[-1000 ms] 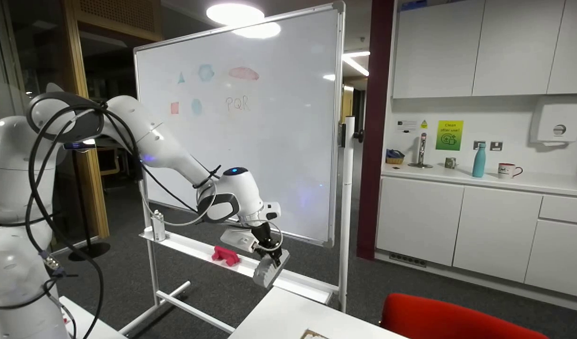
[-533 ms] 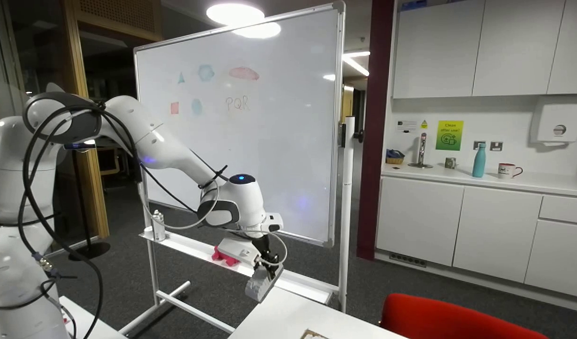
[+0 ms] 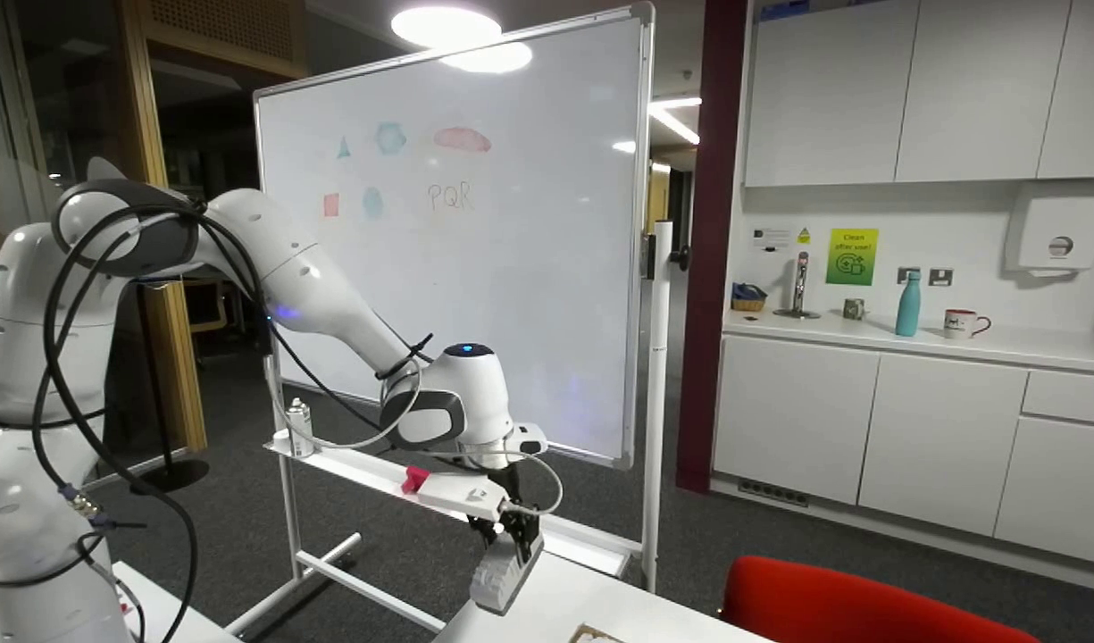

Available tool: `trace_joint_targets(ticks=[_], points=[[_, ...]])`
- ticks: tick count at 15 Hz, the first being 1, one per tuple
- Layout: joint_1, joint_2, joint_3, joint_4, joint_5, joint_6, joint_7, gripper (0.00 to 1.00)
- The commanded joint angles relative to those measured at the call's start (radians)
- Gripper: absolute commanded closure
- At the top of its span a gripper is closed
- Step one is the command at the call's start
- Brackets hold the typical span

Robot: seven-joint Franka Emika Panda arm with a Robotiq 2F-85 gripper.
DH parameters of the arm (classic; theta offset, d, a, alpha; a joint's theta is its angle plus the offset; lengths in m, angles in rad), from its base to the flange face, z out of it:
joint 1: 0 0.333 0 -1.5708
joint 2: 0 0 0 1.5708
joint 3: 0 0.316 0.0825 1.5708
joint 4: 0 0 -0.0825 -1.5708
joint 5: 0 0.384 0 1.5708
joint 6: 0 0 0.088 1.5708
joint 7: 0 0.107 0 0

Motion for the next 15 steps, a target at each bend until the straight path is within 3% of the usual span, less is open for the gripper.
trace_joint_targets(ticks=[1, 5, 6, 10, 11, 15], points=[[0.040, 0.030, -0.027, 0.046, -0.092, -0.083, 0.053, 0.67], [0.042, 0.023, -0.004, 0.071, -0.038, -0.221, 0.066, 0.67], [0.042, 0.029, -0.010, 0.040, -0.057, -0.158, 0.049, 0.42], [0.047, 0.029, -0.009, 0.056, -0.051, -0.191, 0.060, 0.42], [0.050, 0.035, -0.010, 0.059, -0.052, -0.182, 0.068, 0.67], [0.047, 0.073, 0.004, 0.085, -0.025, -0.199, 0.070, 0.67]])
